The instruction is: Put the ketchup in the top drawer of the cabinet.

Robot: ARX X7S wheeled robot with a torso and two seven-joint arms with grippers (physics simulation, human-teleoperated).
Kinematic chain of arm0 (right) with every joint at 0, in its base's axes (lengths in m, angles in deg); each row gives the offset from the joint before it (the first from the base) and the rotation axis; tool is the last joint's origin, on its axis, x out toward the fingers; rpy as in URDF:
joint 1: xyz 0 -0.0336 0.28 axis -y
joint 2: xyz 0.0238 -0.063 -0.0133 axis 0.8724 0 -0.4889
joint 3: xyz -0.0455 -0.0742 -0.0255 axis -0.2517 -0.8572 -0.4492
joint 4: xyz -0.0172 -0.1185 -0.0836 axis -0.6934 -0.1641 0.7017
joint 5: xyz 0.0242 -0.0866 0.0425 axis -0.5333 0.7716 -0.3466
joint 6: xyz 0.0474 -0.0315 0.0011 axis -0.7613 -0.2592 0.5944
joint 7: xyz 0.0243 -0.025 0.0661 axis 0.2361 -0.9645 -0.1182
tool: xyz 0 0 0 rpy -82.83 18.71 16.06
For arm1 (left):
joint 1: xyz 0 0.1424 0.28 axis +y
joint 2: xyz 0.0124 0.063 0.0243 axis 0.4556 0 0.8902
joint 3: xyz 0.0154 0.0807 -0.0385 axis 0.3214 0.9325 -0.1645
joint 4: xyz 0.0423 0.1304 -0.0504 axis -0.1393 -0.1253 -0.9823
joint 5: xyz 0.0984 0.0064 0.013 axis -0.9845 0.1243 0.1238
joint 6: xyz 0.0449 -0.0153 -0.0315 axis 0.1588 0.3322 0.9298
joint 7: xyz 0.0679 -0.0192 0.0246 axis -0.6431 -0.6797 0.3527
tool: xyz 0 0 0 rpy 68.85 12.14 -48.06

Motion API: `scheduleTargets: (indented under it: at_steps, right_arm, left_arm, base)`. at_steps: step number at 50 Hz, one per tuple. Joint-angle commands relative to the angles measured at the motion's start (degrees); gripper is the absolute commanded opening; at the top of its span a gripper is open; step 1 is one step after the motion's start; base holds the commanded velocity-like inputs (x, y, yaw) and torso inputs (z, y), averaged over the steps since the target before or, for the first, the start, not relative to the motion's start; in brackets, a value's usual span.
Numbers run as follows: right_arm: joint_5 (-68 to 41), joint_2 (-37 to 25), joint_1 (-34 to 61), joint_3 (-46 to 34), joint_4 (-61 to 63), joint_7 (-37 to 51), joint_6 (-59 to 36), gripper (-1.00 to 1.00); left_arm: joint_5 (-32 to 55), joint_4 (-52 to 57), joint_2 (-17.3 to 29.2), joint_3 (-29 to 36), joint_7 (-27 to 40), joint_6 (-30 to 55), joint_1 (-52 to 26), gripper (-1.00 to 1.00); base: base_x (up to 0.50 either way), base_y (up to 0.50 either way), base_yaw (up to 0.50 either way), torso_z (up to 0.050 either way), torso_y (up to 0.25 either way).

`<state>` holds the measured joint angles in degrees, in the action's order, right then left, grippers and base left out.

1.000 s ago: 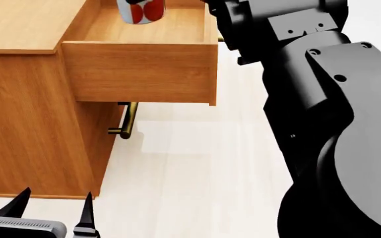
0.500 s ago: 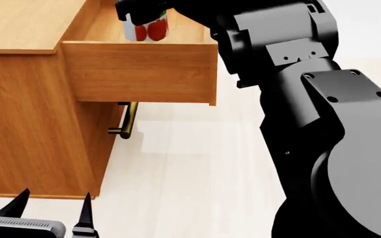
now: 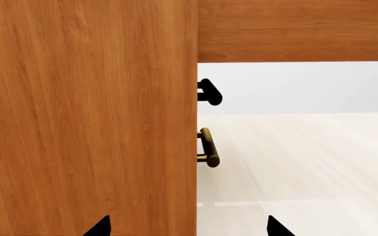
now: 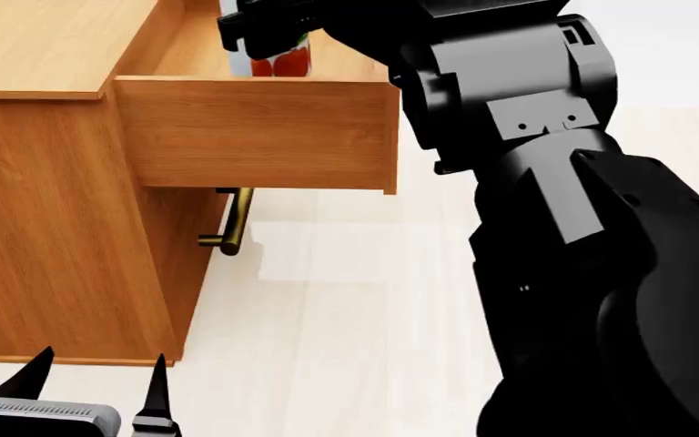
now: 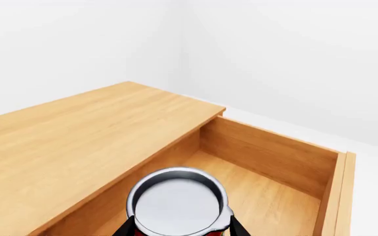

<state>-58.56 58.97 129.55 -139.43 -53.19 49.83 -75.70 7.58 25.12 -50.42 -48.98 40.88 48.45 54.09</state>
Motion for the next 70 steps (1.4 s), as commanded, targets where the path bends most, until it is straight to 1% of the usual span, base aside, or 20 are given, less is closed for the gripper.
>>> scheduleTargets:
  at_steps: [1,8,9,19,27,30,32,33,38,39,47,52,53,54,55,56,60,63,68,70]
  right_arm:
    - [5.3,0.0,-0.1,4.5,0.1,-1.0,-0.3,-1.00]
    - [5.3,0.0,-1.0,4.3,0.0,-0.4,0.5,-1.00]
    - [5.5,0.0,-1.1,4.5,0.0,-0.2,0.5,1.00]
    - [6.9,0.0,-1.3,6.1,0.1,0.1,0.2,1.00]
    - [5.4,0.0,-0.1,4.8,0.1,0.4,-0.4,1.00]
    - [5.6,0.0,-1.0,5.4,0.0,1.2,1.6,1.00]
    - [6.0,0.0,-0.8,7.1,0.0,1.2,2.9,1.00]
    - [6.2,-0.1,-0.5,8.9,0.0,1.3,4.9,1.00]
    - [8.8,-0.3,1.5,17.0,0.0,1.7,8.3,1.00]
    - [8.9,-0.4,1.7,19.1,0.0,2.0,10.1,1.00]
    - [15.8,-0.3,1.9,27.0,0.0,1.8,9.5,1.00]
    - [17.1,-1.2,3.1,29.6,0.7,1.9,7.9,1.00]
    - [16.7,-2.3,1.7,29.7,4.0,3.4,7.0,1.00]
    - [15.9,-3.6,1.6,29.8,7.5,4.9,4.0,1.00]
    - [13.7,-7.5,-0.7,30.4,16.1,8.6,-0.3,1.00]
    - [12.4,-9.7,-2.2,30.6,24.7,11.3,-3.3,1.00]
    - [8.7,-14.8,-5.1,32.7,39.0,18.9,-8.1,1.00]
    - [5.9,-17.9,-7.5,34.5,47.4,24.2,-10.4,1.00]
    - [4.5,-23.0,-12.4,36.4,61.0,32.1,-11.0,1.00]
    - [3.3,-25.8,-15.2,37.4,68.5,36.0,-11.6,1.00]
  left_arm:
    - [0.0,-0.5,0.0,0.2,0.0,-0.5,0.0,1.00]
    - [0.0,-0.6,0.1,0.2,0.1,-0.6,-0.1,1.00]
    - [0.1,-0.7,0.1,0.2,0.1,-0.6,-0.1,1.00]
    - [0.2,-0.5,0.2,0.3,0.3,-0.6,0.0,1.00]
    - [0.3,-0.6,0.4,0.3,0.4,-0.6,-0.1,1.00]
    - [0.2,-0.6,0.4,0.4,0.4,-0.6,-0.1,1.00]
    - [0.3,-0.4,0.4,0.4,0.5,-0.5,-0.1,1.00]
    - [0.3,-0.7,0.3,0.5,0.5,-0.6,-0.2,1.00]
    - [0.4,-0.6,0.3,0.6,0.4,-0.5,-0.3,1.00]
    - [0.4,-0.7,0.3,0.6,0.5,-0.6,-0.3,1.00]
    - [0.5,-0.3,0.4,0.8,0.6,-0.3,-0.4,1.00]
    - [0.6,-0.1,0.5,0.9,0.7,-0.1,-0.4,1.00]
    - [0.7,0.1,0.6,0.9,0.7,-0.1,-0.4,1.00]
    - [0.6,0.2,0.7,0.9,0.8,0.0,-0.4,1.00]
    - [0.6,0.1,0.6,0.9,0.7,-0.1,-0.5,1.00]
    - [0.5,0.2,0.7,1.1,0.8,0.1,-0.5,1.00]
    - [0.6,1.4,0.9,1.3,0.9,0.6,-0.4,1.00]
    - [0.5,2.0,1.2,1.4,1.1,0.6,-0.2,1.00]
    - [0.6,4.6,2.0,1.3,1.7,1.8,0.1,1.00]
    - [0.6,6.7,2.5,1.2,2.3,3.1,-0.1,1.00]
  base:
    - [0.00,0.00,0.00,0.000,0.000]
    - [0.00,0.00,0.00,0.000,0.000]
    - [0.00,0.00,0.00,0.000,0.000]
    - [0.00,0.00,0.00,0.000,0.000]
    - [0.00,0.00,0.00,0.000,0.000]
    - [0.00,0.00,0.00,0.000,0.000]
    - [0.00,0.00,0.00,0.000,0.000]
    - [0.00,0.00,0.00,0.000,0.000]
    - [0.00,0.00,0.00,0.000,0.002]
    - [0.00,0.00,0.00,0.000,0.000]
    - [0.00,0.00,0.00,0.000,0.000]
    - [0.00,0.00,0.00,0.000,0.000]
    - [0.00,0.00,0.00,0.000,0.000]
    - [0.00,0.00,0.00,0.000,0.000]
    - [0.00,0.00,0.00,0.000,0.000]
    - [0.00,0.00,0.00,0.000,0.000]
    - [0.00,0.00,0.00,0.000,0.000]
    - [0.00,0.00,0.00,0.000,0.000]
    - [0.00,0.00,0.00,0.000,0.000]
    - [0.00,0.00,0.00,0.000,0.000]
